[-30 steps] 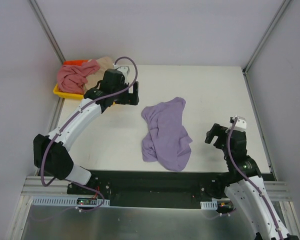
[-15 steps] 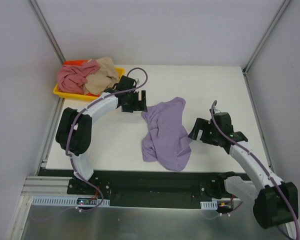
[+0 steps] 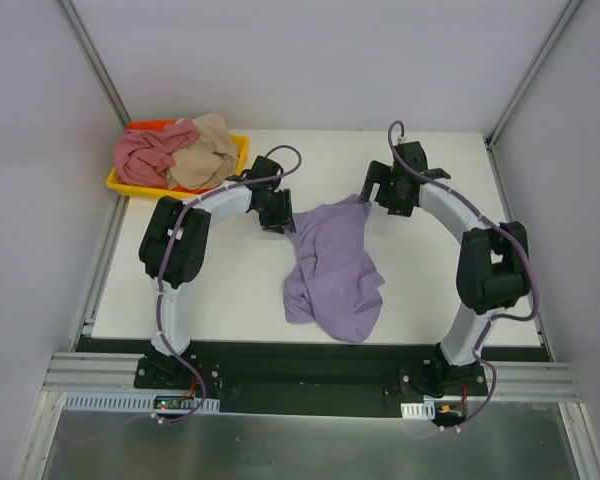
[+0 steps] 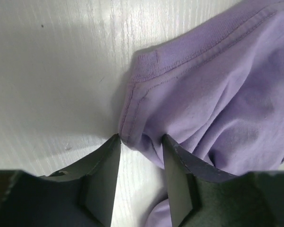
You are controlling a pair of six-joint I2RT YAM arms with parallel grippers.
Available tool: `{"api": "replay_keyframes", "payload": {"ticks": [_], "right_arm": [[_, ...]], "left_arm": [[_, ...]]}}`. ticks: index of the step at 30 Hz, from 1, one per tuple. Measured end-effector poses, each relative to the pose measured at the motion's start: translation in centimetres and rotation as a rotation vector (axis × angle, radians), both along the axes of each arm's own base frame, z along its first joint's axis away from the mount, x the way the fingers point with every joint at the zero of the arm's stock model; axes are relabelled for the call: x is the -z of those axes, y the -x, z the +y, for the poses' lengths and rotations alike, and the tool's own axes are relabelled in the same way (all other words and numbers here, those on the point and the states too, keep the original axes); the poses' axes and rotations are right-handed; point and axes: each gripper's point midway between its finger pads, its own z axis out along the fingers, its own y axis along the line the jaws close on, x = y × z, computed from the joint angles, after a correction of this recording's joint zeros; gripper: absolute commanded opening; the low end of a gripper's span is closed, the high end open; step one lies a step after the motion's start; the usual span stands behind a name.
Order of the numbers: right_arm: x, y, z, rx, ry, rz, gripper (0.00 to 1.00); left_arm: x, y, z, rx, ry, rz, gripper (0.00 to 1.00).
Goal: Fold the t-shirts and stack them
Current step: Flatten out the tshirt
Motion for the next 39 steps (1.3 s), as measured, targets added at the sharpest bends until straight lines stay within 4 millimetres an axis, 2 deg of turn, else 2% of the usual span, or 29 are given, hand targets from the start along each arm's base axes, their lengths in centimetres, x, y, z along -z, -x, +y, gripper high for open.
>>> {"api": "replay_keyframes", "payload": {"ticks": [3, 5, 9, 12, 14, 16, 18, 19, 20, 23, 26, 27, 29, 30, 32, 34, 35, 38, 39], "right_arm": [[1.4, -2.2, 0.5, 0.005, 0.017, 0.036, 0.90], [2.7, -3.9, 0.9, 0.006, 0.024, 0.059, 0.87], [5.5, -5.6, 1.5, -0.001, 0.035, 0.114, 0.84], [7.1, -6.5, 1.8, -0.005, 0.051, 0.144, 0.78], [7.5, -6.9, 2.0, -0.009, 0.058, 0.152, 0.64], [7.4, -7.5, 2.4, -0.020, 0.061, 0.138, 0.46], [7.7, -7.9, 2.8, -0.033, 0.073, 0.134, 0.16], [7.9, -7.9, 2.9, -0.037, 0.082, 0.134, 0.05], [8.2, -7.9, 3.0, -0.041, 0.090, 0.137, 0.01], [8.1, -7.8, 3.1, -0.058, 0.112, 0.132, 0.00], [7.0, -7.6, 2.5, -0.072, 0.165, 0.095, 0.00], [6.1, -7.3, 2.2, -0.080, 0.183, 0.076, 0.00], [2.9, -6.5, 1.5, -0.094, 0.211, 0.014, 0.00], [0.4, -6.0, 1.1, -0.104, 0.223, -0.038, 0.00], [-5.6, -5.0, 0.5, -0.117, 0.228, -0.166, 0.00], [-14.9, -3.2, 0.0, -0.121, 0.201, -0.378, 0.00], [-18.5, -2.1, -0.2, -0.121, 0.184, -0.465, 0.00], [-31.1, 4.1, -1.2, -0.131, 0.093, -0.772, 0.00], [-34.7, 6.6, -1.3, -0.147, 0.050, -0.865, 0.00]], "left_arm": [[0.1, -0.6, -0.1, -0.017, 0.005, 0.003, 0.19], [0.4, -0.9, -0.2, -0.022, 0.011, 0.011, 0.00], [0.6, -1.6, -1.2, -0.002, 0.060, 0.032, 0.00], [0.5, -1.9, -1.5, 0.007, 0.096, 0.040, 0.00], [0.5, -1.9, -1.5, 0.008, 0.098, 0.042, 0.00], [0.5, -2.0, -1.2, 0.004, 0.098, 0.041, 0.00], [0.4, -2.0, -1.2, 0.010, 0.096, 0.036, 0.00], [0.3, -2.1, -1.2, 0.016, 0.095, 0.030, 0.00], [0.2, -2.1, -1.2, 0.022, 0.094, 0.024, 0.00], [-1.2, -2.2, -1.2, 0.039, 0.098, -0.011, 0.00], [-4.3, -2.5, -1.2, 0.058, 0.115, -0.081, 0.00], [-5.8, -2.6, -1.1, 0.066, 0.120, -0.118, 0.00], [-9.8, -2.5, -0.9, 0.083, 0.139, -0.210, 0.00], [-11.6, -2.4, -0.8, 0.087, 0.147, -0.253, 0.00], [-16.5, -1.7, -0.1, 0.095, 0.161, -0.375, 0.00], [-22.3, -0.2, 0.8, 0.109, 0.185, -0.519, 0.00], [-25.3, 0.8, 1.3, 0.113, 0.201, -0.594, 0.00], [-34.9, 5.2, 3.1, 0.136, 0.260, -0.847, 0.00], [-37.3, 6.7, 3.6, 0.144, 0.279, -0.913, 0.00]]}}
